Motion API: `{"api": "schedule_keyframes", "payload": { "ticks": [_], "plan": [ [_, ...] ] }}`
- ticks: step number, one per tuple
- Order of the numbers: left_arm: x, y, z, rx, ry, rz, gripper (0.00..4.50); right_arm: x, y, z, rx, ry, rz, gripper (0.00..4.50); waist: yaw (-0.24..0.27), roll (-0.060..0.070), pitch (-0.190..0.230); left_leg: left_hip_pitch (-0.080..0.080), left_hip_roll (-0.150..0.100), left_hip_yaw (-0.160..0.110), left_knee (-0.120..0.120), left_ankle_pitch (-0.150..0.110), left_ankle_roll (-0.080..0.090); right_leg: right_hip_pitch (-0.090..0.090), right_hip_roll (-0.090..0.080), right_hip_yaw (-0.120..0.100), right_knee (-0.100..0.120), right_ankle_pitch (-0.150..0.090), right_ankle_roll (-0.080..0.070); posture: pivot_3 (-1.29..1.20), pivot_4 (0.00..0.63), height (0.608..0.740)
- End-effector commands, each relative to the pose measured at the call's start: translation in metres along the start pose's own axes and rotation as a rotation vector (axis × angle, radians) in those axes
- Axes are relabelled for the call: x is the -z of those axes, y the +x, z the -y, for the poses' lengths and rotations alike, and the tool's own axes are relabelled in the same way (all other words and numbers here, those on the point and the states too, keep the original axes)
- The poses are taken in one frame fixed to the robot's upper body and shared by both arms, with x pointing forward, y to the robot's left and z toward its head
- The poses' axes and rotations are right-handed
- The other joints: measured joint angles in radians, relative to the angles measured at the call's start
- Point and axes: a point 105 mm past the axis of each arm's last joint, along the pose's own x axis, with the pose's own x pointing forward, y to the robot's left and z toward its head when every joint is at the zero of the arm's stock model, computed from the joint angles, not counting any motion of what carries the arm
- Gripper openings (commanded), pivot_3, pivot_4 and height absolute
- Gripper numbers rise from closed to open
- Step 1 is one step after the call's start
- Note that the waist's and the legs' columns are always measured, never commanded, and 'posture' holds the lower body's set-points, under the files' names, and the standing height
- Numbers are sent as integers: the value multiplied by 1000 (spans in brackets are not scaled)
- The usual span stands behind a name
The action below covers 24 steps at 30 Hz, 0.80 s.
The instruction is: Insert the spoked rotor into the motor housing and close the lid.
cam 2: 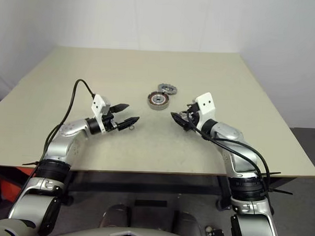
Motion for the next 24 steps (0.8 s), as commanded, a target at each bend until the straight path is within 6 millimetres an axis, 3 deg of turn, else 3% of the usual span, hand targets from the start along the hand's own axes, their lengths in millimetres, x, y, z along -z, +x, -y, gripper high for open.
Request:
{"api": "schedule_keyframes", "payload": {
  "ticks": [1, 12, 24],
  "plan": [
    [-14, 0, -1, -4, 47, 39, 4394, -13, 0, -1, -8, -39, 39, 4105, 0, 0, 0, 0, 0, 0, 0, 0, 0, 0, 0, 0, 0, 0, 0, 0, 0, 740],
    [-16, 2, -5, -12, 45, 50, 4394, -9, 1, 13, 74, -30, 29, 4105, 0, 0, 0, 0, 0, 0, 0, 0, 0, 0, 0, 0, 0, 0, 0, 0, 0, 740],
    [-12, 3, -4, 5, 36, 44, 4394, -7, 0, 12, 59, -37, 21, 4105, 0, 0, 0, 0, 0, 0, 0, 0, 0, 0, 0, 0, 0, 0, 0, 0, 0, 740]
  ]
}}
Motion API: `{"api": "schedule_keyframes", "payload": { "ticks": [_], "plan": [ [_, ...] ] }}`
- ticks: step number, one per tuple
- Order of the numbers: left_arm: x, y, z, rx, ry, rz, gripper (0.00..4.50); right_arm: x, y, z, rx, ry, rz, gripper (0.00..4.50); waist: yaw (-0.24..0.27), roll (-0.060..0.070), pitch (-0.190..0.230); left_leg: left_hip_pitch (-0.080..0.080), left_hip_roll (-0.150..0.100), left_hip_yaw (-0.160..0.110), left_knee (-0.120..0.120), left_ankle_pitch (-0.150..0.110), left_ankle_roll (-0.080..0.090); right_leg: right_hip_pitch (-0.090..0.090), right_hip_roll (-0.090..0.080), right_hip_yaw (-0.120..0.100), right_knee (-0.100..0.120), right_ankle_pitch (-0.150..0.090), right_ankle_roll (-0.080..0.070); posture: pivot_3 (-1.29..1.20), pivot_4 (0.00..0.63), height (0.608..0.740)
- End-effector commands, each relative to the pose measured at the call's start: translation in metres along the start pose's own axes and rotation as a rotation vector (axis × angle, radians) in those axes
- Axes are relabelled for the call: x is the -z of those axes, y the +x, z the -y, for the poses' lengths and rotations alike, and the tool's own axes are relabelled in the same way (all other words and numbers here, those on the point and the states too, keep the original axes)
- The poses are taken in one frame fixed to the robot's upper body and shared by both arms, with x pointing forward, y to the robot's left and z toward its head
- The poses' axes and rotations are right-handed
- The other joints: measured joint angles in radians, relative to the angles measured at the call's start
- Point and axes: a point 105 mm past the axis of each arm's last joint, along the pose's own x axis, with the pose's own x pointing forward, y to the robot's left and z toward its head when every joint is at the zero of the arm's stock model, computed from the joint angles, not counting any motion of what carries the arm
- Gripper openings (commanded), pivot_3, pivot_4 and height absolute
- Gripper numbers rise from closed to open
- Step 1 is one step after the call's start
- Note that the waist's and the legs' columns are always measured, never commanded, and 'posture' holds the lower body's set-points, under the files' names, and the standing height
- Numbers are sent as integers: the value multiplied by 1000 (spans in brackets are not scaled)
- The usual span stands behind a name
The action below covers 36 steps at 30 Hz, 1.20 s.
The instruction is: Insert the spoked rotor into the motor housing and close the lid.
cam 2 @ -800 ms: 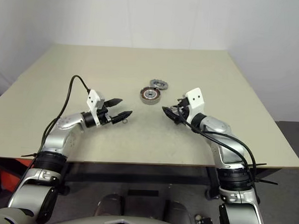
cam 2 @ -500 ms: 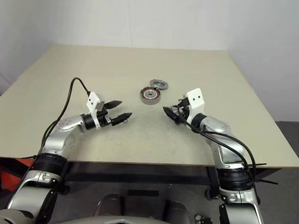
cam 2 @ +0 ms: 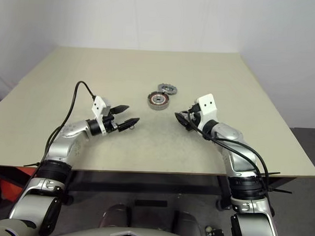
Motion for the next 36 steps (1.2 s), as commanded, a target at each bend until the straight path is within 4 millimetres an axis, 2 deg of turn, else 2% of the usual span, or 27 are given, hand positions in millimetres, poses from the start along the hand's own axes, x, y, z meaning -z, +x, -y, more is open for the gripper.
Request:
{"api": "schedule_keyframes", "payload": {
  "ticks": [1, 4, 11, 14, 20, 22, 26, 28, 30, 32, 36],
  "plan": [
    [-14, 2, -3, 2, 43, 37, 4394, -16, -2, 3, 3, -33, 52, 4105, 0, 0, 0, 0, 0, 0, 0, 0, 0, 0, 0, 0, 0, 0, 0, 0, 0, 740],
    [-13, 2, -3, 1, 41, 36, 4394, -16, -1, 1, -7, -40, 48, 4105, 0, 0, 0, 0, 0, 0, 0, 0, 0, 0, 0, 0, 0, 0, 0, 0, 0, 740],
    [-11, 7, 2, 18, 51, 27, 4394, -12, -1, 17, 81, -23, 34, 4105, 0, 0, 0, 0, 0, 0, 0, 0, 0, 0, 0, 0, 0, 0, 0, 0, 0, 740],
    [-13, 8, 1, 22, 53, 31, 4394, -12, 2, 14, 70, -21, 35, 4105, 0, 0, 0, 0, 0, 0, 0, 0, 0, 0, 0, 0, 0, 0, 0, 0, 0, 740],
    [-5, 8, 4, 33, 51, 7, 4394, -6, -1, 23, 128, -3, 21, 4105, 0, 0, 0, 0, 0, 0, 0, 0, 0, 0, 0, 0, 0, 0, 0, 0, 0, 740],
    [-7, 10, 3, 31, 59, 7, 4394, -3, -3, 20, 114, -7, 8, 4105, 0, 0, 0, 0, 0, 0, 0, 0, 0, 0, 0, 0, 0, 0, 0, 0, 0, 740],
    [-9, 9, 1, 22, 58, 12, 4394, 2, -8, -5, -11, -54, -18, 4105, 3, 0, 0, 0, 0, 0, 0, 0, 0, 0, 0, 0, 0, 0, 0, 0, 0, 740],
    [-4, 7, 4, 25, 52, 4, 4394, -1, -13, -3, 17, 38, 7, 4105, 3, 0, 0, 0, 0, 0, 0, 0, 0, 1, 0, 0, 0, 0, 0, 0, 0, 740],
    [-1, 6, 6, 26, 49, -2, 4394, -11, -18, 11, 97, 217, 68, 4105, -2, 0, 0, 0, 0, 0, 0, 0, 0, 0, 0, 0, 0, 0, 0, 0, 0, 740],
    [-1, 5, 6, 20, 48, -3, 4394, -12, -23, 28, 197, 429, 104, 4105, -3, 0, 0, 1, 0, 0, 0, 0, 0, 0, 0, 0, 1, 0, 0, 0, 0, 740],
    [3, 4, 7, 12, 51, -14, 4394, 13, -36, 51, 366, 775, 69, 4105, 2, 1, -1, 2, 0, 0, 1, 1, -1, 1, 0, 0, 2, 0, 0, 0, 0, 740]
  ]
}}
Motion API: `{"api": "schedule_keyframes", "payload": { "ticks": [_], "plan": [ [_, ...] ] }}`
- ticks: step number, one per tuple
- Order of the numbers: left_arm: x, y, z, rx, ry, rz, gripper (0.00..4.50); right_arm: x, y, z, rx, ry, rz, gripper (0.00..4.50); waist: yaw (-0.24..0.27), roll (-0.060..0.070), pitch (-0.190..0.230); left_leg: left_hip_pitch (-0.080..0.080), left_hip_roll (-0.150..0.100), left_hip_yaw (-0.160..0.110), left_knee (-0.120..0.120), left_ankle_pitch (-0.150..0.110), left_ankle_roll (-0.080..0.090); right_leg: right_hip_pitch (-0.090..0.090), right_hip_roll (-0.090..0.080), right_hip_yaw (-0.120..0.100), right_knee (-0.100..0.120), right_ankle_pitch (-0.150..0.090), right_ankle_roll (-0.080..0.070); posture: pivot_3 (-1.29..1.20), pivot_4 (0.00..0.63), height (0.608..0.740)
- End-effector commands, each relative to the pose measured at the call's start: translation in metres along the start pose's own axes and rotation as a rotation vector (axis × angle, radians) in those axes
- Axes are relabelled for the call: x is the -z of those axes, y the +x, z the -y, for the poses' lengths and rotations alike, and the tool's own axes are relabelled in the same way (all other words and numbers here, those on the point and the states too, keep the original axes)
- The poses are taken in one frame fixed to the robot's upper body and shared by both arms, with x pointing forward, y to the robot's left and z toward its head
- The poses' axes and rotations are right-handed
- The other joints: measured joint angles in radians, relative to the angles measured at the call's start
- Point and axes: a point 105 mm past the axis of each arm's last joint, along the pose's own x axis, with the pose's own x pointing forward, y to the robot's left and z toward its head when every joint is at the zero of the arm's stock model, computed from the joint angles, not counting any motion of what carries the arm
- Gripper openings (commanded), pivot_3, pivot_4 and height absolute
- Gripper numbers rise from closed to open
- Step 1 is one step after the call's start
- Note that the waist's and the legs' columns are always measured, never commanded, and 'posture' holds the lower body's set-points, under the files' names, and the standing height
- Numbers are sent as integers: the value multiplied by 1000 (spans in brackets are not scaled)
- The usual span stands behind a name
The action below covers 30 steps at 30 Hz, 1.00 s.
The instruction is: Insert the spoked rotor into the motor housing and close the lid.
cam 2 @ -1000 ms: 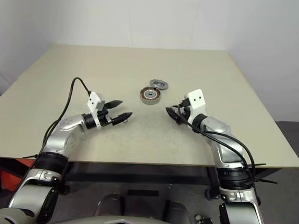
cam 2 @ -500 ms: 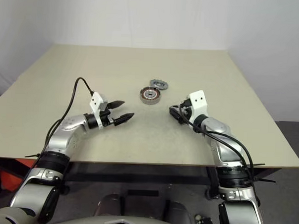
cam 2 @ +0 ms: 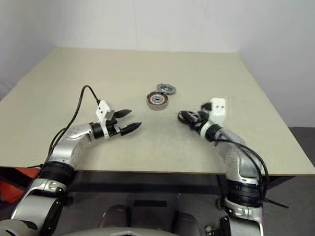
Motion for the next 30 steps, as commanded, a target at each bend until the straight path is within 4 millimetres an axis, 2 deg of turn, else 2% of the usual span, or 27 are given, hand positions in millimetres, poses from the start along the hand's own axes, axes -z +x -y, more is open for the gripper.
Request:
{"api": "schedule_keyframes", "payload": {
  "ticks": [1, 7, 9, 17, 22, 25, 30],
  "plan": [
    [-12, 1, 0, -2, 55, 28, 4394, 1, -11, 25, 128, 201, -15, 4105, 5, 1, 0, 0, 0, 0, 0, 0, 0, 0, 0, 0, 0, 0, 0, 0, 0, 740],
    [-11, 2, 0, -5, 62, 19, 4394, 17, -12, 29, 183, 365, -81, 4105, -1, 3, -2, 0, 0, 0, -2, 2, -4, -1, 0, 0, 0, -1, 1, 0, 0, 740],
    [-12, 2, 0, -5, 65, 19, 4394, 20, -9, 26, 179, 401, -90, 4105, -4, 4, -2, 1, 0, 0, -3, 3, -4, -2, 0, 0, 0, -3, 5, 0, 0, 740],
    [-11, 0, -2, -19, 77, 10, 4394, 29, 7, 11, 131, 517, -123, 4105, -1, 4, -2, 1, 0, 0, -3, 3, -5, -1, 0, 0, 0, -3, 6, 0, 0, 740],
    [-10, -4, -5, -36, 87, 5, 4394, 36, 19, 12, 136, 566, -139, 4105, -1, 4, -3, 1, 0, 0, -4, 3, -6, -2, 0, 0, 0, -3, 6, 0, 0, 740],
    [-10, -6, -6, -45, 94, 2, 4421, 40, 22, 15, 157, 593, -139, 3543, -4, 4, -3, 2, 0, 0, -4, 3, -6, -1, 0, 0, 0, -3, 6, 0, 0, 740],
    [-12, -8, -9, -64, 106, -5, 4421, 37, 25, 9, 125, 598, -141, 1846, -4, 5, -3, 2, 0, 0, -4, 3, -5, -2, 0, 0, 1, -3, 6, 0, 0, 740]
  ]
}}
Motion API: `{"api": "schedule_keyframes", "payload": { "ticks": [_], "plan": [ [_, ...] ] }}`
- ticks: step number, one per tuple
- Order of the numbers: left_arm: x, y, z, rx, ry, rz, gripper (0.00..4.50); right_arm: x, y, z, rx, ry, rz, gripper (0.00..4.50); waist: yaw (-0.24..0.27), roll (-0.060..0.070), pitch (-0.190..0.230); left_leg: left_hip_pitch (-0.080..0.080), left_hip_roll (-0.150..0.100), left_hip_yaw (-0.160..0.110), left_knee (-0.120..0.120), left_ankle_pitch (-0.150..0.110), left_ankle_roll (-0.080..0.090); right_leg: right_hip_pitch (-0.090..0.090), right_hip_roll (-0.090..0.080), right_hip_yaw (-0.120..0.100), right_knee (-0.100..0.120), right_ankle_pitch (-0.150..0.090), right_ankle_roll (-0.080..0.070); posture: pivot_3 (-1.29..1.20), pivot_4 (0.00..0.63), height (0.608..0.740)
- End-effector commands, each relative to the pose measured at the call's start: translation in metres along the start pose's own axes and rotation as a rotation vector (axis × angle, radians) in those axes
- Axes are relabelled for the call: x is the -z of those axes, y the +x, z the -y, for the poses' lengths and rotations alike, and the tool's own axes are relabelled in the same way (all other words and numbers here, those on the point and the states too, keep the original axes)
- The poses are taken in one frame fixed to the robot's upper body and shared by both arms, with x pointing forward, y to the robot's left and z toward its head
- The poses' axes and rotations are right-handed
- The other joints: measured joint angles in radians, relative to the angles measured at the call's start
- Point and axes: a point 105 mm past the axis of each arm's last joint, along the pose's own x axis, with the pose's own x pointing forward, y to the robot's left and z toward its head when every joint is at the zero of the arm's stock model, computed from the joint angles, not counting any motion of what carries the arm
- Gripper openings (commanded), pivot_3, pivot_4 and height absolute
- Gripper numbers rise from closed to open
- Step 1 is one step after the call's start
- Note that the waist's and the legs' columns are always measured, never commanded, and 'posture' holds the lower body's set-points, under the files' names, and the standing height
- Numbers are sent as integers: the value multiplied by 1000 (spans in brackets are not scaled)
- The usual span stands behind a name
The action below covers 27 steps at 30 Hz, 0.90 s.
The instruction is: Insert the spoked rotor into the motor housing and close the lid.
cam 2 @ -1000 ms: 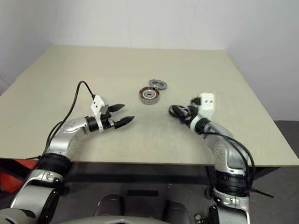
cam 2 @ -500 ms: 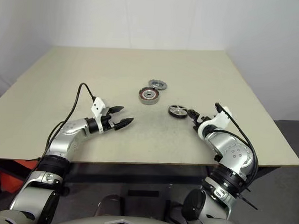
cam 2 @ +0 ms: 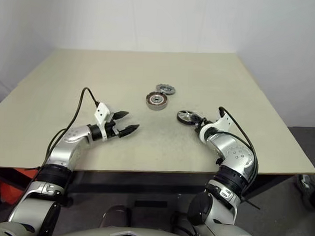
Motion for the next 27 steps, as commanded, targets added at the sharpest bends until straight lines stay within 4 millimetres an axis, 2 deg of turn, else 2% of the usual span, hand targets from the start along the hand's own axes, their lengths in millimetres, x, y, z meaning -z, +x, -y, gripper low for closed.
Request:
{"api": "schedule_keyframes", "payload": {
  "ticks": [1, 3, 5, 6, 7, 11, 15, 17, 21, 25, 27],
  "plan": [
    [-16, -3, -5, -18, 56, 35, 4421, -5, 0, -17, -53, -15, 12, 1482, 1, 0, 0, 0, 0, 0, 0, 0, 0, 0, 0, 0, 0, 0, 0, 0, 0, 740],
    [-16, -3, -5, -19, 58, 34, 4421, -7, 0, -17, -51, -14, 15, 773, 2, 0, 0, -1, 0, 0, 0, 0, 0, 0, 0, 0, 0, 0, 0, 0, 0, 740],
    [-16, -2, -5, -19, 61, 32, 4421, -8, 0, -16, -48, -9, 20, 773, 3, 0, 0, -1, 0, 0, 0, 0, 0, 0, 0, 0, 0, 0, 0, 0, 0, 740],
    [-16, -2, -5, -20, 61, 32, 4421, -9, 0, -16, -52, -5, 22, 475, 3, 0, 0, -2, 0, 0, 0, 0, 0, 0, 0, 0, 0, 0, 0, 0, 0, 740],
    [-16, -1, -5, -21, 61, 31, 4421, -9, 0, -17, -57, -3, 23, 357, 3, 0, 0, -2, 0, 0, 0, 0, 0, 0, 0, 0, 0, 0, 0, 0, 0, 740],
    [-13, -2, -6, -23, 62, 28, 4421, -9, -1, -23, -88, -6, 23, 323, 3, 0, 0, -2, 0, 0, 0, 0, 0, -1, 0, 0, 0, 0, 0, 0, 0, 740],
    [-12, -3, -8, -29, 56, 28, 4421, -6, -5, -50, -215, -26, 4, 323, 3, 0, 0, -2, 0, 0, 0, 0, 0, -1, 0, 0, 0, 0, 0, 0, 0, 740],
    [-14, -6, -13, -48, 40, 42, 4421, 3, -8, -65, -283, -46, -33, 323, 2, 0, 0, -2, 0, 0, 0, 0, 0, -2, 0, 0, 0, 0, 0, 0, 0, 740],
    [-22, -19, -38, -149, 33, 78, 4421, 38, -5, -95, -383, -100, -173, 323, -2, 0, 0, -2, 0, 0, 0, 0, 0, -2, 0, 0, 0, 0, 0, 0, 0, 740],
    [-31, -55, -100, -488, 66, 100, 4421, 97, -3, -123, -450, -170, -391, 323, 1, 0, 0, -3, 1, -1, -1, 0, 0, -3, 2, 0, 0, 0, 0, 0, 0, 740],
    [-34, -71, -117, -588, 87, 105, 4421, 118, -7, -127, -474, -214, -477, 323, 1, 0, 0, -3, 1, -1, -1, 1, -1, -3, 2, 0, 0, 0, 0, 0, 0, 740]
  ]
}}
